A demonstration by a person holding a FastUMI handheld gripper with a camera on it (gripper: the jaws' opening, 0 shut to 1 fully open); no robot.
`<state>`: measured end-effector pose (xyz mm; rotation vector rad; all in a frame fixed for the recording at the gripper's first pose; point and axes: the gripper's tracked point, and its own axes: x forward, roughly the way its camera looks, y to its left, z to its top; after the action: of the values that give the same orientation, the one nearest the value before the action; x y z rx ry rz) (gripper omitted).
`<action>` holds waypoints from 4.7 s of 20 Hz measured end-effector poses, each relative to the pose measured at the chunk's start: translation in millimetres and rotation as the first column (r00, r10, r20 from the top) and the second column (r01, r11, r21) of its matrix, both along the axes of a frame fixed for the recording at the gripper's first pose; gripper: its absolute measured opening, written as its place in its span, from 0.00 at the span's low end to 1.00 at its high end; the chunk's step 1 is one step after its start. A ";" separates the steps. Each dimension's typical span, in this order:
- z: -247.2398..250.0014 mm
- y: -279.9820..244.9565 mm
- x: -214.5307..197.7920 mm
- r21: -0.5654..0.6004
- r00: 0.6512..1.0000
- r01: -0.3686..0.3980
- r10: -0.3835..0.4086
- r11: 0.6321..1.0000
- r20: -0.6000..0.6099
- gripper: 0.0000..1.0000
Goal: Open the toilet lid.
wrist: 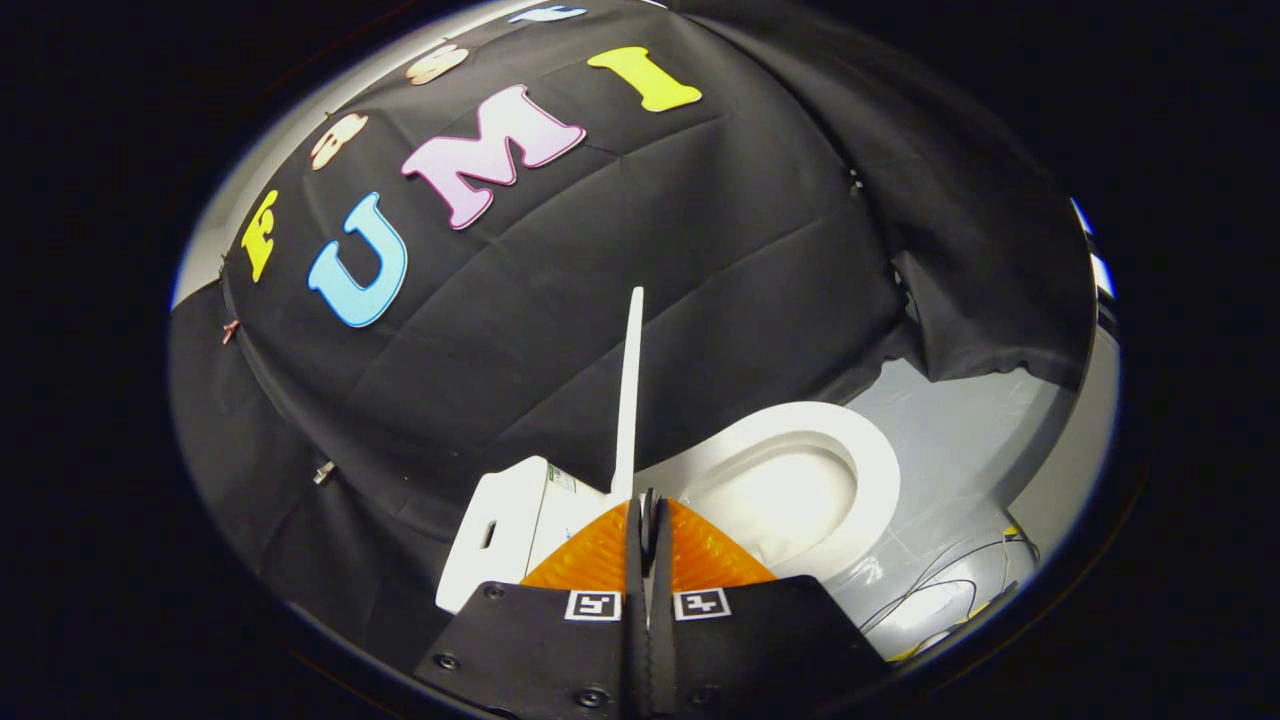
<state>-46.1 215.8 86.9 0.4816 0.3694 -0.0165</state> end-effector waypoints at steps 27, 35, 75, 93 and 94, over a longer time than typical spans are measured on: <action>27.9 259.4 1.3 -0.540 0.997 0.042 0.000 0.840 0.077 0.05; 11.5 313.1 2.9 -0.643 0.992 0.063 0.023 0.764 0.126 0.05; 40.0 271.3 -40.8 -0.559 0.943 -0.199 0.312 0.805 0.115 1.00; 76.9 49.5 -3.5 -0.536 0.935 -0.009 0.197 0.844 0.296 0.99; 79.2 44.9 -2.2 -0.535 0.934 -0.007 0.196 0.845 0.299 0.99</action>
<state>-48.2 260.7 166.0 -0.0906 0.0333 0.0701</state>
